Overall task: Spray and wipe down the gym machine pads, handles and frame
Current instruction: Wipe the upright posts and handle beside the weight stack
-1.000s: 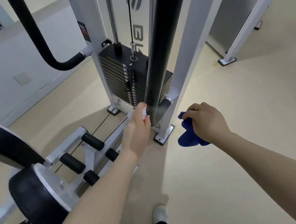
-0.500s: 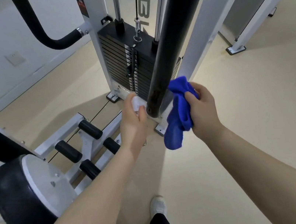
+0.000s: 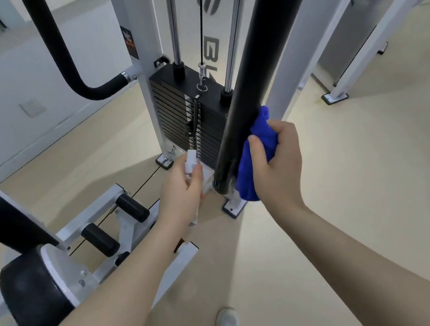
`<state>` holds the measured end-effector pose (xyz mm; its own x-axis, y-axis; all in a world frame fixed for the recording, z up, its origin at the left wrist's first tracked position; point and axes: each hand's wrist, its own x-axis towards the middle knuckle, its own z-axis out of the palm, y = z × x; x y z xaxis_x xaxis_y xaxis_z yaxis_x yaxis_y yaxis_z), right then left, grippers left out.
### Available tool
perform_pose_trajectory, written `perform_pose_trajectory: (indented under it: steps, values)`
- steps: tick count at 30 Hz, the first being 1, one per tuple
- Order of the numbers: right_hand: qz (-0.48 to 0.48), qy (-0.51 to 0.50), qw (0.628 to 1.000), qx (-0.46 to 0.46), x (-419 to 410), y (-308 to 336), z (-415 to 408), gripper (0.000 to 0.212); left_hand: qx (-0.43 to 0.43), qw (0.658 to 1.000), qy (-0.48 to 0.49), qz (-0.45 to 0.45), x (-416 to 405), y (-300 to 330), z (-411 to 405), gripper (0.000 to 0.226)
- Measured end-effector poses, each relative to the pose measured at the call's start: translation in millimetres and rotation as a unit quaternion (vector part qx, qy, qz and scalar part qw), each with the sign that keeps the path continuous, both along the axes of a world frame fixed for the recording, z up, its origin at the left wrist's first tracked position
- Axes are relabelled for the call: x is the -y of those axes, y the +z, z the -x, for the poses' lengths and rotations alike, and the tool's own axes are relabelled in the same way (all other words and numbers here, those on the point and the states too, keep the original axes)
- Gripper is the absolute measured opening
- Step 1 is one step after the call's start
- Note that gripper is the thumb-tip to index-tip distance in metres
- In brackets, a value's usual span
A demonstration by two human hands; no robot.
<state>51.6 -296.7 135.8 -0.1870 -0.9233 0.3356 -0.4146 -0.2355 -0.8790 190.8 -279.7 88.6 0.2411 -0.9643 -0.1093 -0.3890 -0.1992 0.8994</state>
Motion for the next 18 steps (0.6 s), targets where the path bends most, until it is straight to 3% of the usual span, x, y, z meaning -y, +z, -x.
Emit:
perform_pose_trajectory:
  steps: [2,4,7,9,11,12,13,14,15,18]
  values:
    - [0.148,0.044,0.984,-0.093,0.5,36.2,-3.6,0.015,-0.004,1.000,-0.014,-0.010,-0.7,8.7,-4.0,0.032]
    - [0.234,0.083,0.944,-0.217,12.0,59.8,-11.4,0.020,0.008,0.999,-0.035,-0.018,-0.7,19.8,-8.9,0.033]
    - [0.326,0.056,0.821,-0.466,31.0,66.9,-20.3,0.026,-0.005,0.999,-0.042,-0.004,0.1,32.4,-16.6,0.036]
    - [0.274,0.066,0.783,-0.554,27.1,42.8,-21.8,0.020,-0.005,0.999,-0.048,0.009,-2.1,35.7,-21.8,0.030]
    - [0.140,0.161,0.767,-0.606,14.8,-3.8,-21.6,0.015,-0.007,0.999,-0.051,0.014,-8.0,31.5,-27.2,0.021]
    - [0.065,0.220,0.739,-0.634,8.5,-23.6,-21.3,0.009,-0.006,0.999,-0.052,0.016,-11.7,29.2,-28.9,0.017]
    - [0.052,0.253,0.695,-0.671,6.3,-38.9,-21.8,0.010,-0.002,0.998,-0.055,0.016,-14.5,24.7,-31.1,0.014]
    - [0.071,0.263,0.673,-0.687,10.2,-45.4,-22.9,0.018,0.004,0.998,-0.058,0.013,-17.1,22.0,-33.1,0.015]
    - [0.113,0.250,0.666,-0.693,15.6,-47.0,-24.6,0.018,0.013,0.998,-0.058,0.003,-20.3,15.5,-35.8,0.019]
    - [0.207,0.165,0.726,-0.635,23.5,-19.6,-29.3,0.007,0.027,0.998,-0.059,-0.025,-27.0,1.9,-41.0,0.028]
